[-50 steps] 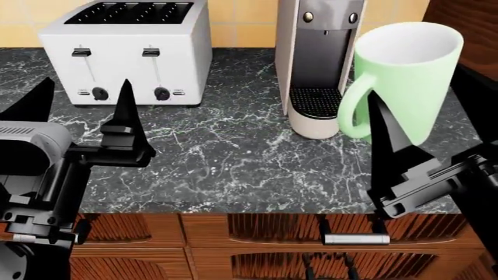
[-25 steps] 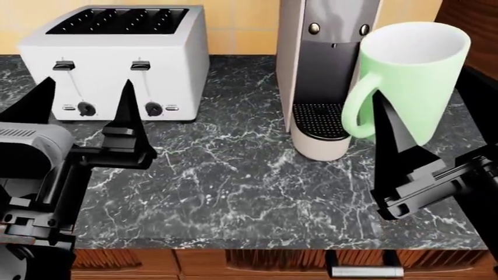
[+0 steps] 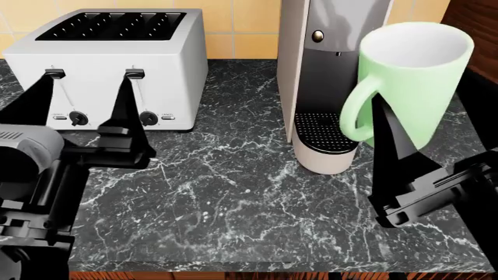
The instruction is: Pick the mug from the cabinet, place it under the coffee machine dispenser, and press the start button.
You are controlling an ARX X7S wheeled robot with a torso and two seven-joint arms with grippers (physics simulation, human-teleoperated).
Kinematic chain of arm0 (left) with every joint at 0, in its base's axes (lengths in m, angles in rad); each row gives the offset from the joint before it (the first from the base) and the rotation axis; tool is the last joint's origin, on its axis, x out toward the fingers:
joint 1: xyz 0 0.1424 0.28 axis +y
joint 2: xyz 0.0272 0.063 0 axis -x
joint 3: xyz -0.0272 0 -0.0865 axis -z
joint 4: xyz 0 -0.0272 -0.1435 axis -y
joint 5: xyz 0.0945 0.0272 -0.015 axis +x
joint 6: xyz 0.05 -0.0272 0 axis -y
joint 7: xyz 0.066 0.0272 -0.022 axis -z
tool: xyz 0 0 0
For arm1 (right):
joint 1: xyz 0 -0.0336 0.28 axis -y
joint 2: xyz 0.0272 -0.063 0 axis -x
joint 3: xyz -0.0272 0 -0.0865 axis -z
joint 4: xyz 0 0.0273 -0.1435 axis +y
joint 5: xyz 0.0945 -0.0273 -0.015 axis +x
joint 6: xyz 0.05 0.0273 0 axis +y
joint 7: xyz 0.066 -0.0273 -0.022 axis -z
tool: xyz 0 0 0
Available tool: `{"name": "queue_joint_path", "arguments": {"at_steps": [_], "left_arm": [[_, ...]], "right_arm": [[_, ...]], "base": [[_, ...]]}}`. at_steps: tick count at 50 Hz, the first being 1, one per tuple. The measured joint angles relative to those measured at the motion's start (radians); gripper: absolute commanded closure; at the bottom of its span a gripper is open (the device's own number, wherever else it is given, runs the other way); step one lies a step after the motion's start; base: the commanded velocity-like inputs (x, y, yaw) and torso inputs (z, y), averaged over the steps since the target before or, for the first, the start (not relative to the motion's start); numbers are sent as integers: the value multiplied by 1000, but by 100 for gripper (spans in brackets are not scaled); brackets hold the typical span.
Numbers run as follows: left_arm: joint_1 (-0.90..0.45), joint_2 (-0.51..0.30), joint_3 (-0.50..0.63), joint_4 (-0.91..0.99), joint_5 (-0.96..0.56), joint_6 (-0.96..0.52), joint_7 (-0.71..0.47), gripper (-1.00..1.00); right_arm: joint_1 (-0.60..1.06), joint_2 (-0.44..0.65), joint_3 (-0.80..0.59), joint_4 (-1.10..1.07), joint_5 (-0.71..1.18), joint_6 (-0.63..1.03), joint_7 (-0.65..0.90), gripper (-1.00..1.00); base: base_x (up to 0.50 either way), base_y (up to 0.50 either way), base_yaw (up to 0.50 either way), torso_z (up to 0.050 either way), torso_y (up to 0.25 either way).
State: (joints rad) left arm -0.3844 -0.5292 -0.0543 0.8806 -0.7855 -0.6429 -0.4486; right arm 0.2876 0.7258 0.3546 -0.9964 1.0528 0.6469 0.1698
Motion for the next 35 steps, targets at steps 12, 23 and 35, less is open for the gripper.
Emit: {"name": "queue_joint_path", "arguments": {"at_steps": [12,23,35], "left_arm": [[41,14,1,10,51,86,44,-100],[80,11,4,34,94,131,59,-100],[97,7,-2,39,87,140,55,-100]], "right_arm": [[-102,-82,-46,6,-117,-84,-66,100],[-115,-143,-121,48,-199,-131,-104,100],[-86,-201,-199,123,-272,-162,-122,100]], "base": [[0,0,0,0,0],[0,0,0,-16,0],[0,0,0,-5,0]]}}
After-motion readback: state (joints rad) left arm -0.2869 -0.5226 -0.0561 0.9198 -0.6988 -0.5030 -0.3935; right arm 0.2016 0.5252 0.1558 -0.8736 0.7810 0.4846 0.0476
